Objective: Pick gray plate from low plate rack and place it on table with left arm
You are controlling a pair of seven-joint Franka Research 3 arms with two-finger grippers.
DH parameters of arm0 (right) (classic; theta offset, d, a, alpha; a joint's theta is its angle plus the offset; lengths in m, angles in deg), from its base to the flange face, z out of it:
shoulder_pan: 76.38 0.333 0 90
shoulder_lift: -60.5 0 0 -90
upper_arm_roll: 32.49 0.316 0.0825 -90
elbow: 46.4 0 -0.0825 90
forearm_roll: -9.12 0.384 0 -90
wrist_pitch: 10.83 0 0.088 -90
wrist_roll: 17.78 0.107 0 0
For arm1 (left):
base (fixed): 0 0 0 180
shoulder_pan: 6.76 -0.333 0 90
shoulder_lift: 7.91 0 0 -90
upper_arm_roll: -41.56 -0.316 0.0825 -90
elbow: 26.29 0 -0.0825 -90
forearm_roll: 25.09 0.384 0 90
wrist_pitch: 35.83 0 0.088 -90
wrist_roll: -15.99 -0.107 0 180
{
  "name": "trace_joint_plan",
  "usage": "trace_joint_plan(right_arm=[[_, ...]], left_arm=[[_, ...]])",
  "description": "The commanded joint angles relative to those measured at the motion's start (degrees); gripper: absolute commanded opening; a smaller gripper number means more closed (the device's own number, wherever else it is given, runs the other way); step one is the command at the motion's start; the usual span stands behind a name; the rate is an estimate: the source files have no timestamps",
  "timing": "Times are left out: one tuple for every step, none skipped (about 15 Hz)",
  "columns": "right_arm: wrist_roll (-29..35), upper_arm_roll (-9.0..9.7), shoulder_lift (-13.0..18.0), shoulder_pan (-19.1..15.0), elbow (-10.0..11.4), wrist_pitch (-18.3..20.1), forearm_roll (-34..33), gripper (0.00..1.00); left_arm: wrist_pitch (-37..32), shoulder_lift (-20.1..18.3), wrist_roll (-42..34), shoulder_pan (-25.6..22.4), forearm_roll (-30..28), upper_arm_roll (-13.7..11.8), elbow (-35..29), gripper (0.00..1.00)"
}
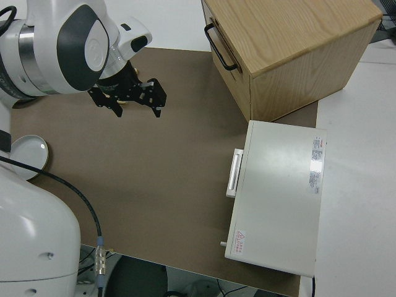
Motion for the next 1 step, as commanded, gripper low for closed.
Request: trace_joint_plan(right_arm=[[-0.2,0.38,0.3,-0.8,-0.3,0.9,0.1,0.99]], left_arm=[[-2.7,0.2,2.8,0.4,0.7,-0.2,4.0,0.99]])
